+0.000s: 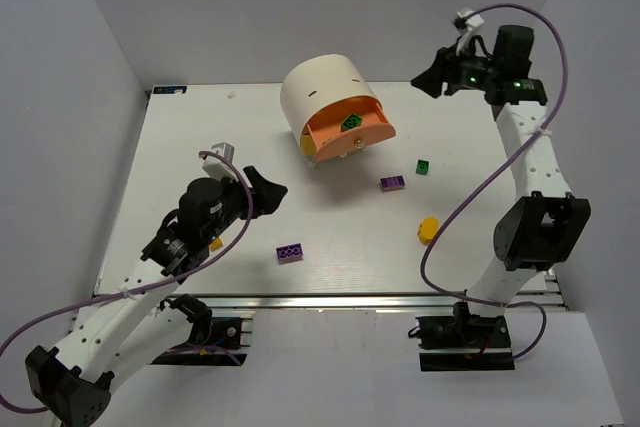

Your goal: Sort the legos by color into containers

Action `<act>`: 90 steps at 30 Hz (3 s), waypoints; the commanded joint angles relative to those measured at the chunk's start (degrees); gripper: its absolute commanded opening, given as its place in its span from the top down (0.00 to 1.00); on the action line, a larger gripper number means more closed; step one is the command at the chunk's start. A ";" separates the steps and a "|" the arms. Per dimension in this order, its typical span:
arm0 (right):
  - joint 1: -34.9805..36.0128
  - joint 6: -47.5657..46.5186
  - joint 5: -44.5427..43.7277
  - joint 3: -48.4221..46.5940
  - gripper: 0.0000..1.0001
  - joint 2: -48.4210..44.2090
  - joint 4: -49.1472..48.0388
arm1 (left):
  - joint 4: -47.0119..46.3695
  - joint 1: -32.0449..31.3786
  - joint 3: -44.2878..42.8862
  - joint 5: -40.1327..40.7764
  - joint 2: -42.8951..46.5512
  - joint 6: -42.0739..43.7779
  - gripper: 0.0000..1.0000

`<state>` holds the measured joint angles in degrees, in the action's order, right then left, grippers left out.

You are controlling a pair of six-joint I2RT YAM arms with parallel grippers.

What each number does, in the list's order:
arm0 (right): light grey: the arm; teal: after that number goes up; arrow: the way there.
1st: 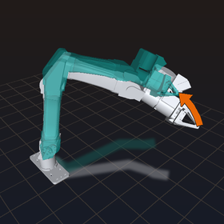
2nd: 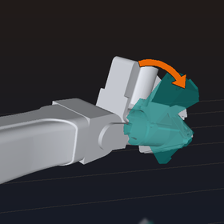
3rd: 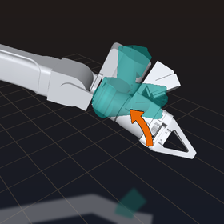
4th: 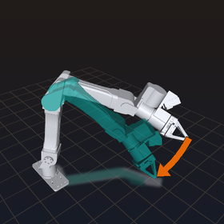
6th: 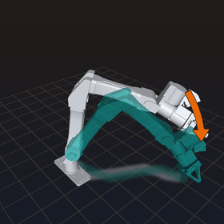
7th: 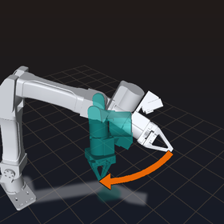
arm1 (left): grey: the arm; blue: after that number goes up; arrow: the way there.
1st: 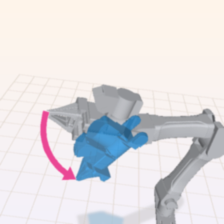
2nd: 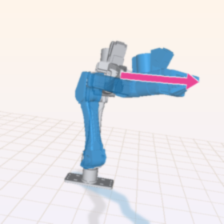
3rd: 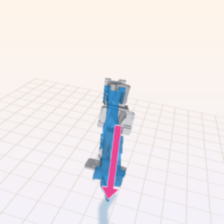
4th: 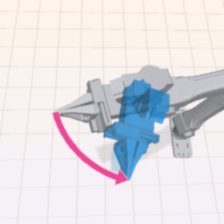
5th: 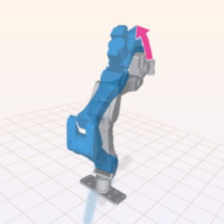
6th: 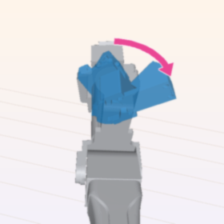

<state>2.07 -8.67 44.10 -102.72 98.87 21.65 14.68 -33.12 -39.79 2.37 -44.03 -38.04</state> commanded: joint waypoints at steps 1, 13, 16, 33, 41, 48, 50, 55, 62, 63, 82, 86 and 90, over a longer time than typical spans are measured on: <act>-4.25 0.60 3.10 2.86 0.40 -1.40 0.57 | 3.16 -0.27 0.85 2.37 1.66 -1.15 0.21; -8.83 -32.19 -1.64 7.18 0.11 9.31 22.02 | 6.50 -0.27 2.17 4.13 3.60 -3.00 0.20; -9.01 -34.57 -4.01 9.28 0.11 10.81 20.29 | 8.08 0.25 1.91 4.75 4.21 -3.00 0.19; -7.69 -42.57 -14.38 8.32 0.11 19.69 17.11 | 12.39 0.25 2.53 6.42 7.03 -4.06 0.18; -4.88 -42.83 -13.34 6.04 0.11 22.24 18.87 | 13.18 0.25 3.31 6.86 8.26 -4.85 0.18; -3.21 -50.74 -15.09 6.13 0.11 23.91 19.48 | 13.45 0.25 2.97 6.77 8.00 -4.41 0.18; -2.95 -52.23 -15.97 5.25 0.12 24.96 21.14 | 13.71 0.25 2.88 6.77 8.08 -4.50 0.18; -2.33 -55.23 -19.48 7.08 0.16 24.88 20.98 | 13.62 0.25 3.14 6.77 8.43 -4.59 0.17; -2.15 -56.46 -19.49 11.75 0.51 22.42 17.46 | 13.62 0.25 3.14 6.94 7.82 -4.58 0.18; -2.24 -56.20 -19.05 11.75 0.58 22.33 17.46 | 13.97 0.25 3.05 7.03 7.82 -4.58 0.18; 1.44 -36.09 -0.33 -9.50 0.95 2.73 25.63 | 31.55 0.78 -1.25 24.87 4.40 -12.32 0.15; 6.18 -28.35 1.69 -15.84 0.95 4.66 24.76 | 32.69 0.78 -2.22 25.84 3.25 -12.32 0.15; 10.06 -21.76 1.96 -17.87 0.92 6.42 22.39 | 32.43 0.78 -1.70 25.40 4.04 -12.93 0.15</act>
<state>10.66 -38.37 44.14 -119.83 102.08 43.86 46.24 -32.67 -39.72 26.22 -40.82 -50.09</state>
